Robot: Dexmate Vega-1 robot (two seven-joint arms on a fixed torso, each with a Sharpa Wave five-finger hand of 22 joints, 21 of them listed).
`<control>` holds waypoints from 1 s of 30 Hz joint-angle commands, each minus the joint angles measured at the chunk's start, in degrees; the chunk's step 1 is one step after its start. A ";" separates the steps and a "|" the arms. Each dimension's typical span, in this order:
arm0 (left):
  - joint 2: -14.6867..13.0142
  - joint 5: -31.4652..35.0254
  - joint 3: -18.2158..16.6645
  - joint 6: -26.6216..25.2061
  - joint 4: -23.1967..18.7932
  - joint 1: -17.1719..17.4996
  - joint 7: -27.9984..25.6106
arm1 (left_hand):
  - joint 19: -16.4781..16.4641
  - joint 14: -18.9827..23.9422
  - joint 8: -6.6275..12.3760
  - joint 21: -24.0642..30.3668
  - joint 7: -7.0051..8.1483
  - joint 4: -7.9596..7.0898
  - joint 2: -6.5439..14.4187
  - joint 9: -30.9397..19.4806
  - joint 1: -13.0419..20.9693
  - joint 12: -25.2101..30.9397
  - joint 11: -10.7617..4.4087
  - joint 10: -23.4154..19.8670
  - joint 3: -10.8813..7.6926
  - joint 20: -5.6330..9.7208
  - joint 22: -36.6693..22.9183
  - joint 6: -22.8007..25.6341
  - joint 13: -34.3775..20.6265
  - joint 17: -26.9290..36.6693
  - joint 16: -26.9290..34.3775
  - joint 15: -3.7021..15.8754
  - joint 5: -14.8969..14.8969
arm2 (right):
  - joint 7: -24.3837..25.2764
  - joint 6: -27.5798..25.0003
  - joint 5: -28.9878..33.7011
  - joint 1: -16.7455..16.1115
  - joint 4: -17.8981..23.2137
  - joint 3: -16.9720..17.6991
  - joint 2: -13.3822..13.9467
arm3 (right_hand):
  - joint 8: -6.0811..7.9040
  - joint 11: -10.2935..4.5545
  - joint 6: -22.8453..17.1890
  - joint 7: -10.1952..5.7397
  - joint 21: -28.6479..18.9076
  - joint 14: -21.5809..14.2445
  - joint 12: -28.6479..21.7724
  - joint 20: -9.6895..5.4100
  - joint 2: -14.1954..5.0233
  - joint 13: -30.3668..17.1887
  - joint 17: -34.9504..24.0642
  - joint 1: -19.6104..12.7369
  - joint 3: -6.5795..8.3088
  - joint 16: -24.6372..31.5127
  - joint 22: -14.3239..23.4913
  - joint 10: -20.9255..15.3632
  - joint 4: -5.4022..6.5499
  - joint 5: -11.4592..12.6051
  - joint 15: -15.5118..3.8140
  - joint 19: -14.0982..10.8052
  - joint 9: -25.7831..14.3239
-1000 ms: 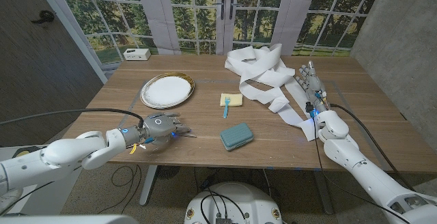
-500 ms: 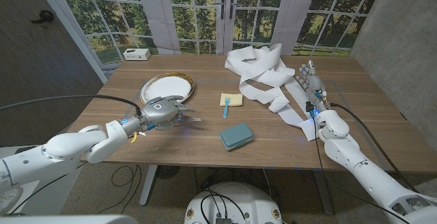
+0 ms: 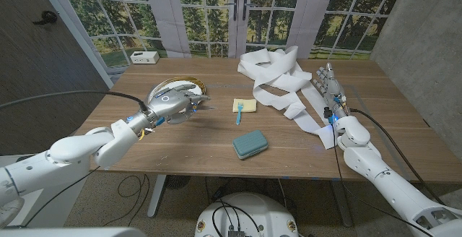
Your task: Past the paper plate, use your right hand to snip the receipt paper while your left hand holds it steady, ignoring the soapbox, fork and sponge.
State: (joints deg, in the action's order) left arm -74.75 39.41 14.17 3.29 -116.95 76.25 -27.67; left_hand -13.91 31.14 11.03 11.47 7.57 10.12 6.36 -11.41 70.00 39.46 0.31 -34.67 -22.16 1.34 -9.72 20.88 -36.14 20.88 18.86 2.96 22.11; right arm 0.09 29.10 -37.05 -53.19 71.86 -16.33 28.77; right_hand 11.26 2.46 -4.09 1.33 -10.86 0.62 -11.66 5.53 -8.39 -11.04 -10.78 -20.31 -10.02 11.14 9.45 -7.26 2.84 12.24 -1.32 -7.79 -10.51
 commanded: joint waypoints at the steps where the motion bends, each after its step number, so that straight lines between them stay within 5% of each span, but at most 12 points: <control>1: 3.84 -2.52 -4.05 1.91 -0.96 1.90 -0.76 | -0.47 0.03 -0.09 0.17 0.11 -0.05 -0.01 -0.22 0.89 0.32 -11.61 -11.86 0.07 -0.05 -0.32 -0.04 0.03 0.28 -0.11 10.58 0.24 | -0.10 0.47 0.01 -0.46 0.76 0.18 0.17 | -0.09 -0.07 -0.27 -0.14 0.02 -0.04 0.14 0.24 0.17 -0.20 -0.19 -0.35 0.30 0.17 0.33 -0.34 -0.09 -0.27 -0.14 -0.03 -0.25; 18: 10.89 -5.21 -8.77 5.22 -2.41 3.64 1.54 | -0.28 -0.44 -0.18 0.05 -0.56 -0.35 0.33 -0.28 1.22 0.43 -11.64 -11.41 0.60 -0.20 -0.33 -0.18 0.78 0.88 -0.39 10.54 0.12 | 0.20 0.08 -0.47 -2.64 3.94 0.68 1.03 | -0.09 -0.01 -0.28 -0.08 0.02 -0.06 0.15 0.25 0.22 -0.20 -0.19 -0.32 0.42 0.18 0.33 -0.31 -0.05 -0.32 -0.12 -0.04 -0.25; 30: 18.14 -2.69 -7.83 6.35 -0.06 4.72 -3.94 | -0.16 -0.60 -0.15 -0.02 -0.79 -0.39 0.50 -0.31 1.55 0.63 -11.65 -11.32 0.96 -0.24 -0.32 -0.06 1.30 1.31 -0.52 10.57 -0.02 | 2.14 -2.45 0.24 -4.93 8.99 1.04 2.99 | -0.09 -0.13 -0.29 -0.13 0.03 0.05 0.13 0.33 0.25 -0.20 -0.20 -0.32 0.52 0.13 0.33 -0.39 -0.04 -0.35 0.39 0.00 -0.25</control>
State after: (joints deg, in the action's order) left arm -62.08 35.05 6.10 7.62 -118.64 80.18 -26.85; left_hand -14.12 30.76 11.03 11.47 7.13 9.72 6.75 -11.61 71.00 39.68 0.10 -34.85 -21.29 1.13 -9.72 20.44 -34.60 21.95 18.42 2.91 22.09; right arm 0.95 28.51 -37.33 -55.62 75.60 -15.73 29.80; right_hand 11.26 2.46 -4.09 1.33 -10.86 0.62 -11.66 5.53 -8.39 -11.04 -10.78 -20.31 -9.58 11.14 9.45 -7.26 2.80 12.24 -1.32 -7.79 -10.51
